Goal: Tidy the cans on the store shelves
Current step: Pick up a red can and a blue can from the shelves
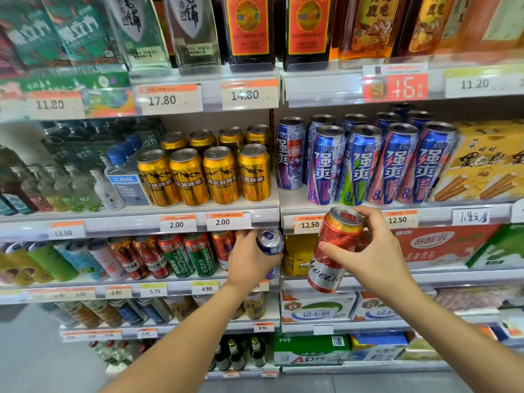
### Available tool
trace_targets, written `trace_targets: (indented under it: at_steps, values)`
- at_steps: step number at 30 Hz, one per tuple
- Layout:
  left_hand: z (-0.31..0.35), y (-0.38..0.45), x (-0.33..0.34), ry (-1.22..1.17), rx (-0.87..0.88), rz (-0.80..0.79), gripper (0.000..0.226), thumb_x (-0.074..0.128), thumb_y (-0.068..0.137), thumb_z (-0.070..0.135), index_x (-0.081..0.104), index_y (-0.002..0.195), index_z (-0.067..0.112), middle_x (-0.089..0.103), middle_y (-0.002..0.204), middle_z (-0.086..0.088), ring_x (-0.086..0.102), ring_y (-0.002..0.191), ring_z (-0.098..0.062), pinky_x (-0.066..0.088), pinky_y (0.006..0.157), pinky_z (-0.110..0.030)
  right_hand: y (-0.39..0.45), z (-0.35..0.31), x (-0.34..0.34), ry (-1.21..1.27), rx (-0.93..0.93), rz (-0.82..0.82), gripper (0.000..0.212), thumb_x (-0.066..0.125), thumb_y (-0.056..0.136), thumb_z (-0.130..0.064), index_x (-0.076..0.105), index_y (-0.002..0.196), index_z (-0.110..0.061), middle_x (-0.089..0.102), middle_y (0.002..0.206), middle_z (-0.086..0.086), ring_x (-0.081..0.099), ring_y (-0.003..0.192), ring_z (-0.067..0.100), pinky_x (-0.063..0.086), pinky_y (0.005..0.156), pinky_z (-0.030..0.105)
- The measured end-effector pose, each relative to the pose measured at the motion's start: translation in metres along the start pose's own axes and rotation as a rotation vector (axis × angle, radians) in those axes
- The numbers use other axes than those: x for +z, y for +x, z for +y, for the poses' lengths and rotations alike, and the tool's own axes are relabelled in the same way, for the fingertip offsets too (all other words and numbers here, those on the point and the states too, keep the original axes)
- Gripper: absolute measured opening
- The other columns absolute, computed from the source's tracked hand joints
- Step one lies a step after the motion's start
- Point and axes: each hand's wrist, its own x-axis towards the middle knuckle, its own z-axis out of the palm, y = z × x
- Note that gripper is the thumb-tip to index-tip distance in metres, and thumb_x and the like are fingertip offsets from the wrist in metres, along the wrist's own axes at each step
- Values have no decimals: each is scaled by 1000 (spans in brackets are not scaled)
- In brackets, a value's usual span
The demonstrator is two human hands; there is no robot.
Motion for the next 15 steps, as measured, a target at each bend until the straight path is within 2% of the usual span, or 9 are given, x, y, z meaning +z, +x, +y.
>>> trace_targets:
  at_steps: [3,7,12,15]
  values:
    - [-6,-8,-3,-13,-17,17,67,88,57,46,70,118,23,62,115,1,59,110,-22,54,97,-42,-1,-4,-1,1,-11,-12,68,97,67,-33,53,119,-40,66,108,-23,63,92,-14,49,74,19]
    - [-7,-23,-13,-98,-45,-53,68,92,60,34,69,123,22,56,115,2,57,110,-20,46,97,-29,-4,-10,-4,2,-22,-15,67,96,69,-34,51,118,-43,63,107,-25,61,93,-15,48,73,16]
    - [2,-45,-35,-199,-32,-113,63,90,59,31,68,118,31,52,113,8,57,109,-14,45,96,-27,-7,-19,-12,20,-7,-26,71,96,68,-36,52,123,-41,67,111,-20,65,98,-1,55,80,28]
    - [17,-51,-54,-233,-28,-137,64,89,61,30,65,120,31,57,116,11,60,107,-9,47,93,-25,-8,-31,-19,16,-11,-45,69,96,69,-34,52,122,-40,67,111,-18,65,97,-1,57,81,30]
